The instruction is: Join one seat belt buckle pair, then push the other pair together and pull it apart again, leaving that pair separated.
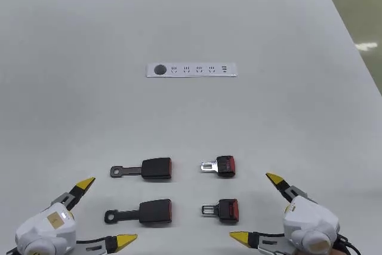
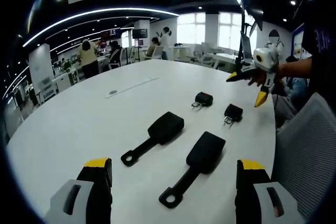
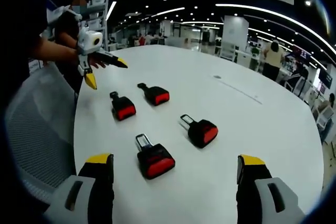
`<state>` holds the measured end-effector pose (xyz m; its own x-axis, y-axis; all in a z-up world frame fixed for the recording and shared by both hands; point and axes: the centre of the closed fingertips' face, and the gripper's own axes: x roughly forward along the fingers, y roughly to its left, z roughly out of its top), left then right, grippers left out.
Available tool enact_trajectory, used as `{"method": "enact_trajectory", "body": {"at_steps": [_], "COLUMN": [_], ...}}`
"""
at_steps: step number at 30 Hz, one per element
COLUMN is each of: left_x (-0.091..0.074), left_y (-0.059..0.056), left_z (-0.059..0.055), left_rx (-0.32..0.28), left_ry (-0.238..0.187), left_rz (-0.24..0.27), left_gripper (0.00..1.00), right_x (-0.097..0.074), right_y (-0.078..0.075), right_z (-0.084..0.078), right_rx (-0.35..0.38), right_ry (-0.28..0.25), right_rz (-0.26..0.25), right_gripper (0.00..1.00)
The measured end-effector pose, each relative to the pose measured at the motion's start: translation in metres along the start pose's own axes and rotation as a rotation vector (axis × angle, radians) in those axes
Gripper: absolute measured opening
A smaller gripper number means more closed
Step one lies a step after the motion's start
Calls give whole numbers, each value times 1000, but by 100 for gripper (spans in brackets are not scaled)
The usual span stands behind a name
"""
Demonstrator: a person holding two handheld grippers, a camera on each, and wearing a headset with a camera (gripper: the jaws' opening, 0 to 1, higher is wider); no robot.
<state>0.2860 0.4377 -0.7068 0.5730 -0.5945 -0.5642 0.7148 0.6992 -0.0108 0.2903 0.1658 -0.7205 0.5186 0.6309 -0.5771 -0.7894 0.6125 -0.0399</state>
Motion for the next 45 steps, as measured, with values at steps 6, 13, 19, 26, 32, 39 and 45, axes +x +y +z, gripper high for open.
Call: {"method": "enact_trajectory", "body": {"at_steps": [6,13,19,26,32,39,45], "left_x": [-1,0,1,0,0,0,-1], "left_y": [2,0,1,0,0,1,1], "left_z": [-2,0,-2,0,1,0,-1], "left_rx": [-1,-1,1,3,6,9,10], "left_ry": [0,-1,2,1,3,6,9], "left_rz": [2,-4,-6,-4,-5,-4,-2], "left_gripper": [100,100,100,100,100,100,100], "right_x": [0,0,-1,-2,-2,-2,-3], "right_y": [-1,-1,-1,-1,-2,-2,-3], "right_z": [2,3,3,3,3,3,2], "right_rx": [-6,-1,-1,-3,-8,-11,-14], "right_ry": [-2,-4,-2,0,5,8,13], "right_rz": [-1,-1,-3,-5,-5,-4,-6], "right_gripper": [100,100,100,100,100,100,100]}}
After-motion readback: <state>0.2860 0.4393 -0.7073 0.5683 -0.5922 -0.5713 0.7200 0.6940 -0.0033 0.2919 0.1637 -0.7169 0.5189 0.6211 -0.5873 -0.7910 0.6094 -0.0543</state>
